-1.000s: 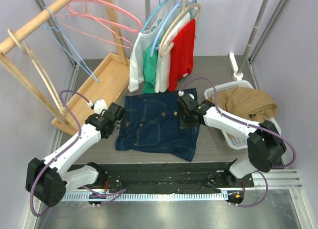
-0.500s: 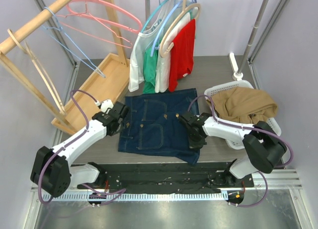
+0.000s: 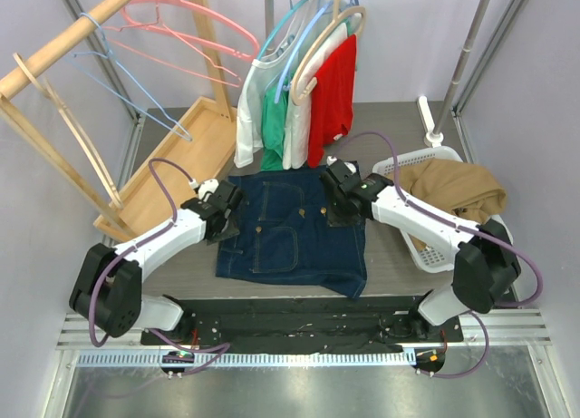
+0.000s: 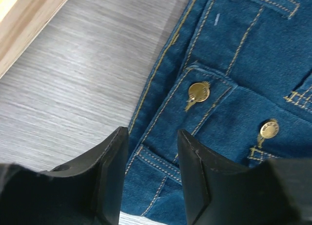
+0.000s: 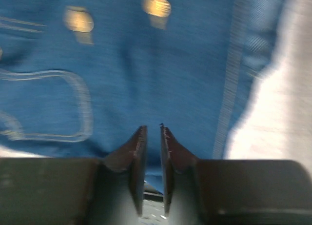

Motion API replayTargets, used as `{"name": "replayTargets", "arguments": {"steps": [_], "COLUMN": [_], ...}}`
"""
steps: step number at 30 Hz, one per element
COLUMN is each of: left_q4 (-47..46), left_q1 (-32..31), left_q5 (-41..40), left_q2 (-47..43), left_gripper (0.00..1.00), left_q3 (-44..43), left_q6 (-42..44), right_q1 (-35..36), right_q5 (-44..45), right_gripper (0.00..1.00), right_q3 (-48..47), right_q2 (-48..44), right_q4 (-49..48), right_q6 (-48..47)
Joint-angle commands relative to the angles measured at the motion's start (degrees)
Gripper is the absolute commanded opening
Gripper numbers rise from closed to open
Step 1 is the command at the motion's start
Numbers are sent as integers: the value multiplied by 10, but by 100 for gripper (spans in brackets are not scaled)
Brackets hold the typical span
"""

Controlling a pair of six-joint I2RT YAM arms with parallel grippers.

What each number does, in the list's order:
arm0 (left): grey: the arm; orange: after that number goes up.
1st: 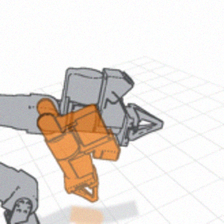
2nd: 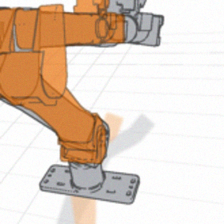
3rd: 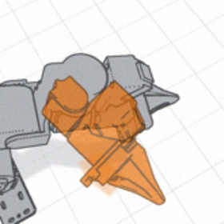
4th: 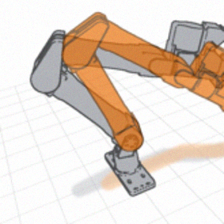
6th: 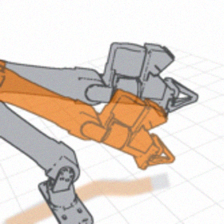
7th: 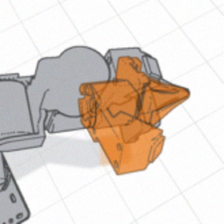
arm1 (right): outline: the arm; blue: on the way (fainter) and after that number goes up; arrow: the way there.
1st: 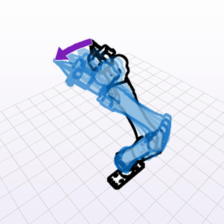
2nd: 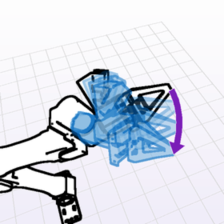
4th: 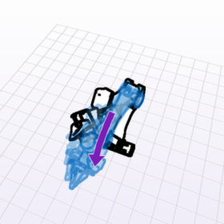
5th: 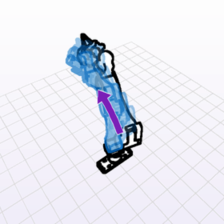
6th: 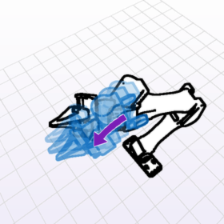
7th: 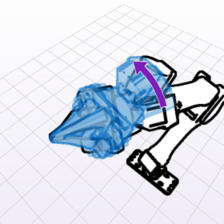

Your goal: Place the skirt on the hanger

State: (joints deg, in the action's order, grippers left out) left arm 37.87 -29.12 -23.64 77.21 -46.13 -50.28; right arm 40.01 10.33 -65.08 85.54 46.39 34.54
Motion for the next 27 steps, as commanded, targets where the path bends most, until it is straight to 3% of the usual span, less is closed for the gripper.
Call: {"name": "replayTargets", "arguments": {"steps": [1,5,6,9,15,21,27], "left_q4": [-28,-30,-31,-34,-34,-26,-15], "left_q1": [3,3,3,3,3,3,3], "left_q5": [3,3,3,4,0,-10,-4], "left_q2": [12,21,22,27,36,29,5], "left_gripper": [51,59,65,73,78,79,79], "left_q3": [-38,-45,-45,-46,-49,-48,-48], "left_q6": [19,21,23,26,27,30,41], "right_q1": [23,44,48,61,67,66,64], "right_q5": [-73,-65,-59,-28,7,42,55], "right_gripper": [29,55,62,67,67,65,64], "right_q3": [-8,0,-1,-5,67,168,107], "right_q2": [52,112,131,160,160,98,95], "right_q4": [-66,-118,-135,-137,-90,-48,-33], "right_q6": [-28,-25,-23,-6,39,61,54]}}
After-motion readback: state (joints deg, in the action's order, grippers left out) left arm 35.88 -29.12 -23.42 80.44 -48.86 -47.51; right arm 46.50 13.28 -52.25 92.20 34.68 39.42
